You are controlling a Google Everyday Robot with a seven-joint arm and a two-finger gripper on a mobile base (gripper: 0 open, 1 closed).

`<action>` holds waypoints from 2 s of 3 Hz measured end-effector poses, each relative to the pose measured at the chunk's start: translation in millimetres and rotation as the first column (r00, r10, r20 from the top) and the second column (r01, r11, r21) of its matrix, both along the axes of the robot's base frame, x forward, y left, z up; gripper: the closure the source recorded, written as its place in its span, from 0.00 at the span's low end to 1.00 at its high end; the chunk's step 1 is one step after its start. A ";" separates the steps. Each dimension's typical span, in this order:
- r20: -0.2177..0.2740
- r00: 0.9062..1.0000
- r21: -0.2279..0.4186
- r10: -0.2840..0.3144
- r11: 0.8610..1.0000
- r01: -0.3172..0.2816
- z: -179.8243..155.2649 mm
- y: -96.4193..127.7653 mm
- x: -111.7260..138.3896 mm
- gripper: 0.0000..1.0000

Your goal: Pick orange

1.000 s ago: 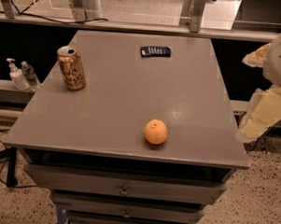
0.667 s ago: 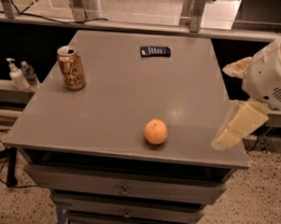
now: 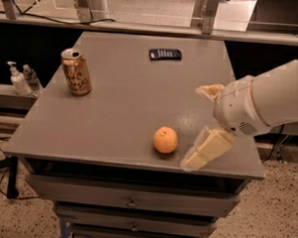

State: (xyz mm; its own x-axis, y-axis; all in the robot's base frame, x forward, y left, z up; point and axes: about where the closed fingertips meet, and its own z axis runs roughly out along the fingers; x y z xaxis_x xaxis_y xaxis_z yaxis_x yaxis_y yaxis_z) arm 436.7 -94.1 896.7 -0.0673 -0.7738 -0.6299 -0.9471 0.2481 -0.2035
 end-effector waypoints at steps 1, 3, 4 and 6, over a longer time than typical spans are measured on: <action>-0.012 0.999 0.083 0.034 0.996 -0.033 -19.4 28.7 -2.0 0.00; -0.032 0.999 0.110 0.028 0.994 -0.025 -52.1 38.6 3.7 0.18; -0.049 0.999 0.112 0.014 0.994 -0.009 -59.8 40.7 7.9 0.41; -0.075 0.997 0.113 -0.017 0.993 0.026 -62.7 38.3 18.1 0.88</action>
Offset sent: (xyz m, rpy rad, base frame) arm 0.0025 0.0486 -0.0656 0.1342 0.0454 0.0458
